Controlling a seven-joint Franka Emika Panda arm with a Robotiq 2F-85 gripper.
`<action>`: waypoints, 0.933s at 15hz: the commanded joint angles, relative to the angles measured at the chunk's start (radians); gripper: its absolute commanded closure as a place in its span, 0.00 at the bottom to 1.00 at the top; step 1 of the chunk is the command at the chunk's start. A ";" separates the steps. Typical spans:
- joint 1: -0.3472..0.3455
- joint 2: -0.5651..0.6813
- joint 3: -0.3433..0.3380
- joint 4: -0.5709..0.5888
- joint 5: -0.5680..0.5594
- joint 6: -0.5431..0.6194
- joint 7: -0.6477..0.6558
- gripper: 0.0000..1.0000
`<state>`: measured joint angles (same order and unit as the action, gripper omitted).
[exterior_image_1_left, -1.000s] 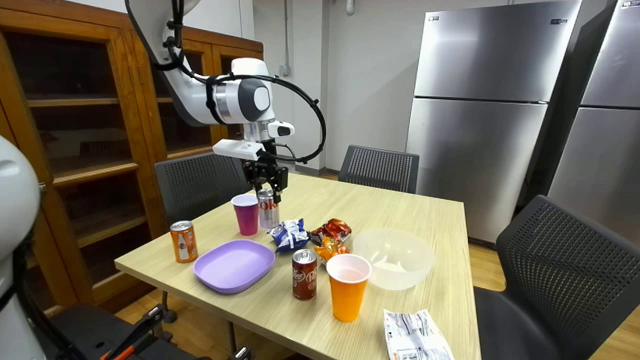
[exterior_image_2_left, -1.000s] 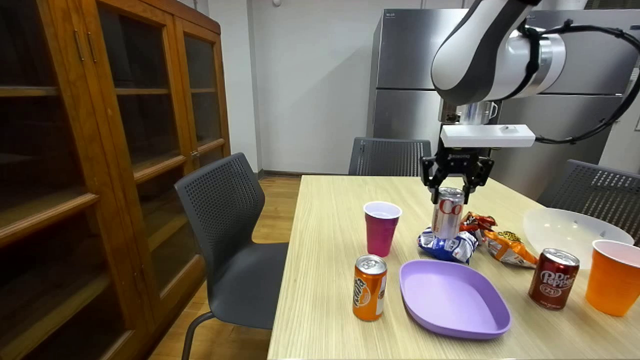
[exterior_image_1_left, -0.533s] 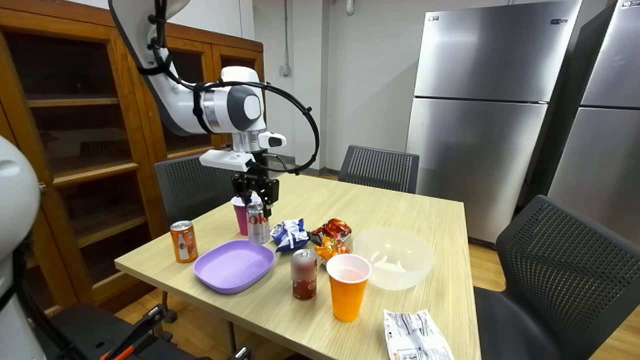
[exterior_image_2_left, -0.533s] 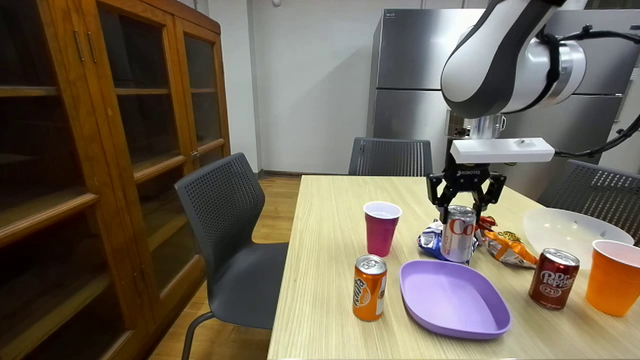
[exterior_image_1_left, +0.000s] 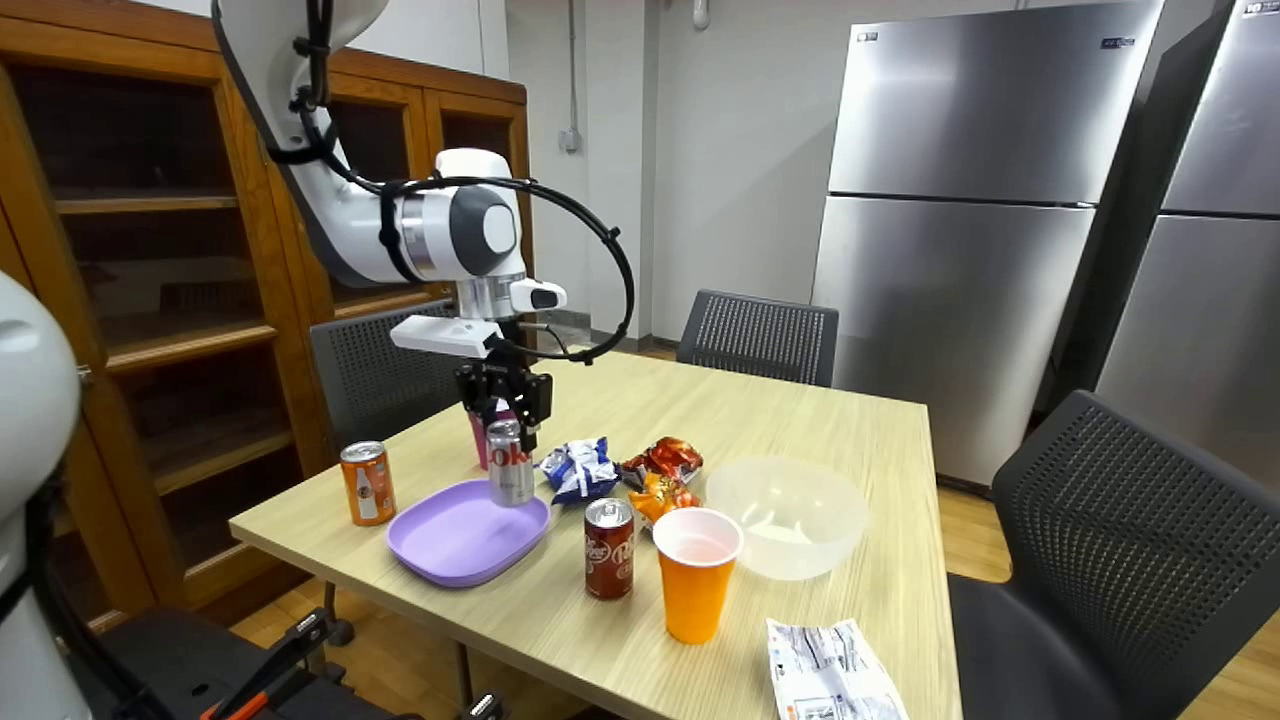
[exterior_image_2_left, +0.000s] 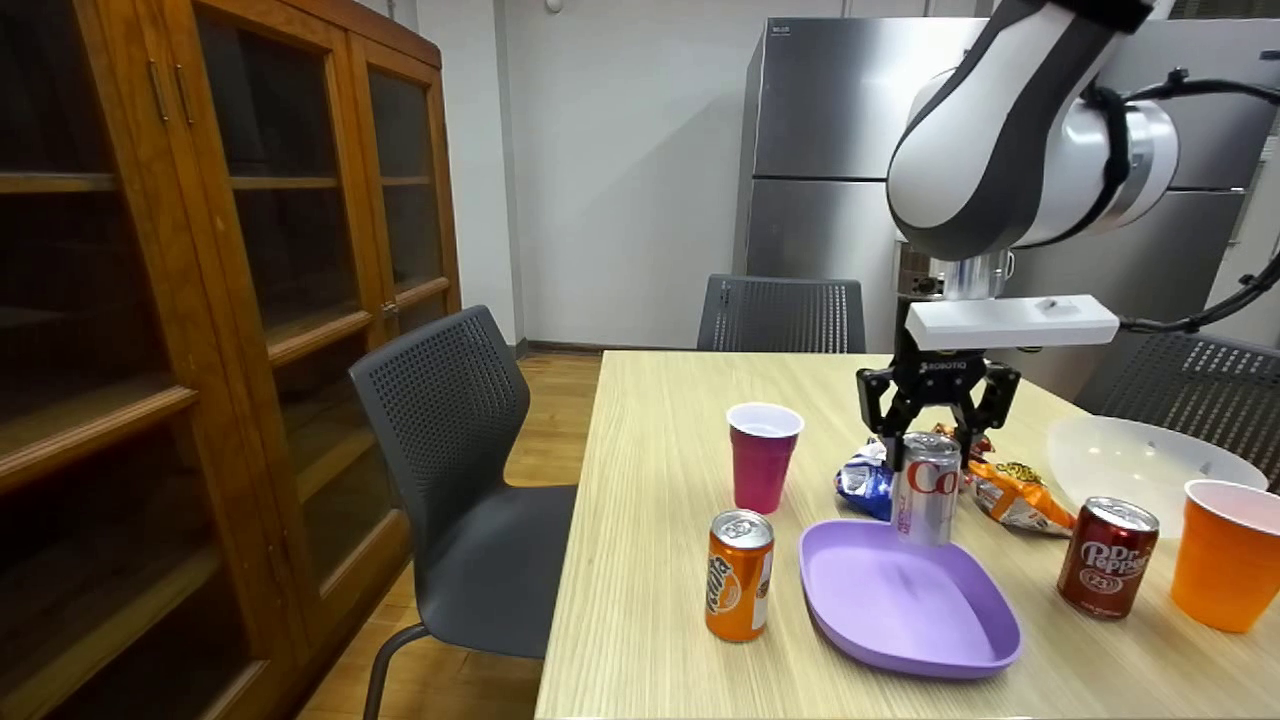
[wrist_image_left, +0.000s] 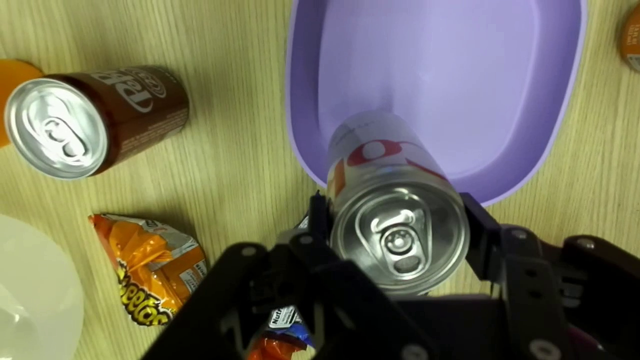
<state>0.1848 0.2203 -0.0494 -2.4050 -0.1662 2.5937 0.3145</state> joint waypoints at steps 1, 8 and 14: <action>0.000 0.013 0.005 -0.004 -0.041 0.036 0.059 0.62; 0.019 0.070 -0.012 0.005 -0.058 0.080 0.101 0.62; 0.032 0.083 -0.018 0.003 -0.055 0.087 0.116 0.62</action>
<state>0.1921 0.3100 -0.0518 -2.4047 -0.1932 2.6764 0.3856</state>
